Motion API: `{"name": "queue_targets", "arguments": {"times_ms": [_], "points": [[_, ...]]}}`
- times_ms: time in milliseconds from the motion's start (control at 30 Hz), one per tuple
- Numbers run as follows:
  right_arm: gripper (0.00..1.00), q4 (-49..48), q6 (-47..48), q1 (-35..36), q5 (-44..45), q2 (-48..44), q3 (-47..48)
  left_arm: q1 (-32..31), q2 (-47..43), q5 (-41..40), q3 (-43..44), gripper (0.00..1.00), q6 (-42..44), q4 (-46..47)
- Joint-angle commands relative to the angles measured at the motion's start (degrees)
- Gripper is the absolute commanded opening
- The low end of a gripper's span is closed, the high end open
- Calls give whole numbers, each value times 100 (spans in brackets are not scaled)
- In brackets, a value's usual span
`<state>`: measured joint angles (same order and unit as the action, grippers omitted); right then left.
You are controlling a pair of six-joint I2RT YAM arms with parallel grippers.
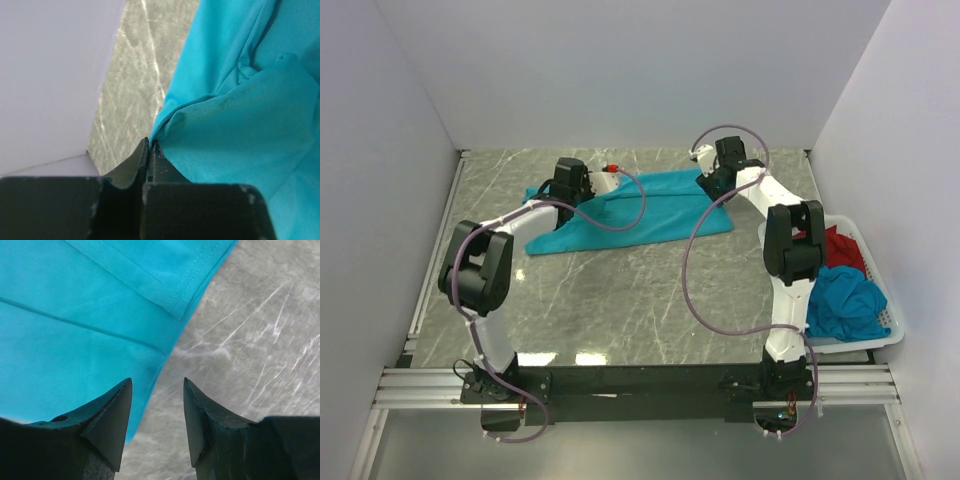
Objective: Fold and stack the t-shirts
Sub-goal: Fold the tshirt
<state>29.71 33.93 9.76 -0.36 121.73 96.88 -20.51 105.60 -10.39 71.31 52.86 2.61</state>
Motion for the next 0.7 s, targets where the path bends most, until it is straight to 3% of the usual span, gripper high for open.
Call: {"name": "queue_targets", "arguments": {"times_ms": [0,100,167,200,300,333,400,467,567,633,667], "points": [[53,-273,-484,-53,-428,-921,-186,65,302,46,348,0,-3,310],[53,-265,-598,-44,-684,-1291,-459,153,750,-6,611,2,-248,215],[54,-212,-660,-44,-903,-1458,-643,197,1076,-286,761,17,-503,230],[54,-203,-660,-44,-1061,-1625,-740,197,1146,-505,762,37,-731,544],[54,-229,-642,-27,-1395,-2055,-1214,197,1217,-1390,1121,57,-1607,688],[54,-221,-608,-27,-1727,-2144,-1337,197,1208,-1674,1279,72,-1925,671],[56,-11,-275,43,-2150,-2372,-1636,197,1033,-2097,1885,79,-2767,225],[57,43,311,114,-2807,-2540,-2065,205,631,-2265,2228,92,-3524,-633],[57,8,1400,464,-3127,-2979,-2837,328,-204,-1819,2476,94,-4738,-1777],[58,-307,1895,842,-2953,-3339,-3253,416,-1062,-1241,2135,97,-5599,-2071],[59,-552,2281,948,-2709,-3462,-3550,504,-1381,-941,1559,98,-5820,-2115]]}}
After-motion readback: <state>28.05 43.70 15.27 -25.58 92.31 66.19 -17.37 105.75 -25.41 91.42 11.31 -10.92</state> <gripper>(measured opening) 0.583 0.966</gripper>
